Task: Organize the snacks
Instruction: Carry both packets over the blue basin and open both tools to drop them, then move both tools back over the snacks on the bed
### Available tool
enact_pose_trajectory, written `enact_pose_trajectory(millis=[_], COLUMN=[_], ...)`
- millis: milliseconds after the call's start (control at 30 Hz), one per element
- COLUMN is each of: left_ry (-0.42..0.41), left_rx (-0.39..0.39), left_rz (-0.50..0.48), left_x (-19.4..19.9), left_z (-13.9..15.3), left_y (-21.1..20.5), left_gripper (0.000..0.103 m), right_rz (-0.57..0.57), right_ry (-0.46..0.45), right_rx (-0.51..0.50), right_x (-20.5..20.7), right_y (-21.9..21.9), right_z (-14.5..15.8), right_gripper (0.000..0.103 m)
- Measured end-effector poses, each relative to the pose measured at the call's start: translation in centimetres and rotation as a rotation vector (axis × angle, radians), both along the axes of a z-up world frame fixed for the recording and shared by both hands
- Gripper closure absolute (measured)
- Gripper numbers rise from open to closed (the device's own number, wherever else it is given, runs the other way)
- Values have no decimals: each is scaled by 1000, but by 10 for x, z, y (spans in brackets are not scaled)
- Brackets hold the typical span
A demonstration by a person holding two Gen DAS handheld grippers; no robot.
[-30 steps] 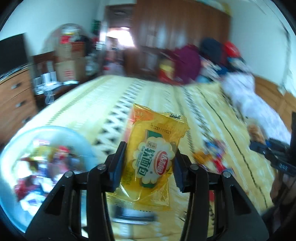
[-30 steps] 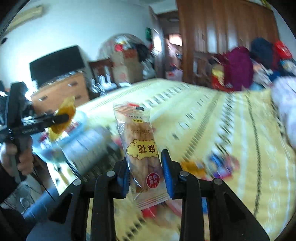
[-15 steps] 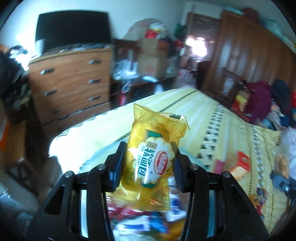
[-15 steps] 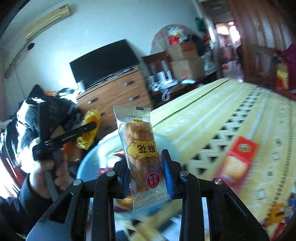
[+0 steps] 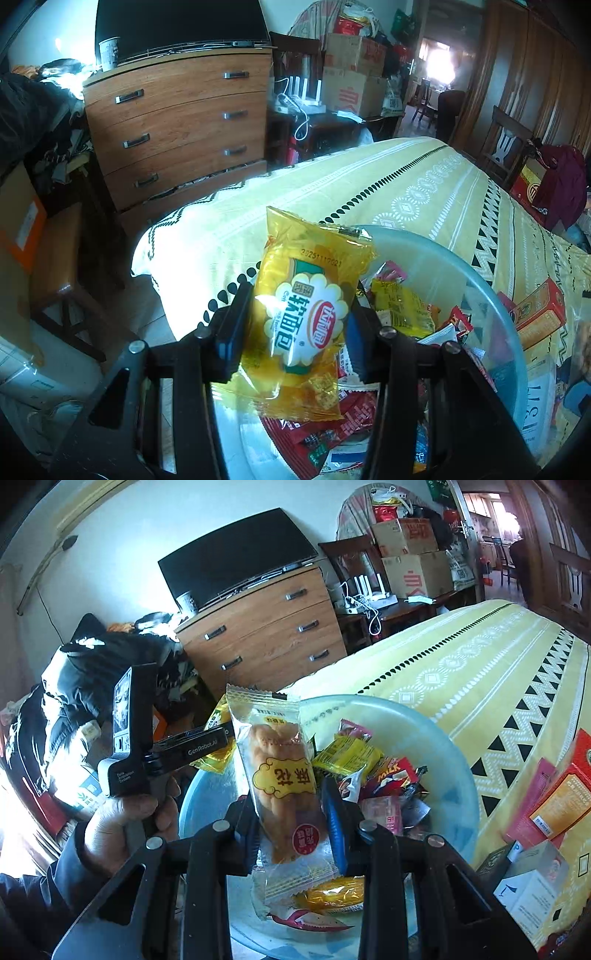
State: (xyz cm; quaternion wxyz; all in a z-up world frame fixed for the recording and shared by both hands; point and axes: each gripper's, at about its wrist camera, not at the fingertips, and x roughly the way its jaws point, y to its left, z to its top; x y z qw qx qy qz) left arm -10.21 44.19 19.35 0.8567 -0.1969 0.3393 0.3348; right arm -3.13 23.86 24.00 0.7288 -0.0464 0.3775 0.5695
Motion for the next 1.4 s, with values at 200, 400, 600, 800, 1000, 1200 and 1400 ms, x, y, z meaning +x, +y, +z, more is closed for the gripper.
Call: enact_pose_trajectory(millis=[200,400,600,800,1000,1200,1400], left_ry=[-4,-4,-6,-56,-157,-262,-234], left_rx=[-5,-7,-8,43,115,142,99], left_rz=[-8,-7,4,40,-20,-345,-746], left_x=[1,0,-2,-11,-10,8,31], left_z=[5,4,2,14,47,83,76], left_y=[9,11,15,11,-31,-147,-285], left_gripper=[56,56,56,19,16,12,11], right_rz=[2,4,2,-12,-119,-330,-720], right_ry=[6,1,-1,-8,-53,-22,208], right_rx=[-9,-13,-25,-20,79,25,-86], right_x=[1,0,-2,-6,-19,-13,34], right_y=[3,4,10,2,-75,-223,-407], right_z=[-2,-2,-1,2,10,-37,-139], right_gripper=[69,69,62,40,40,31,46])
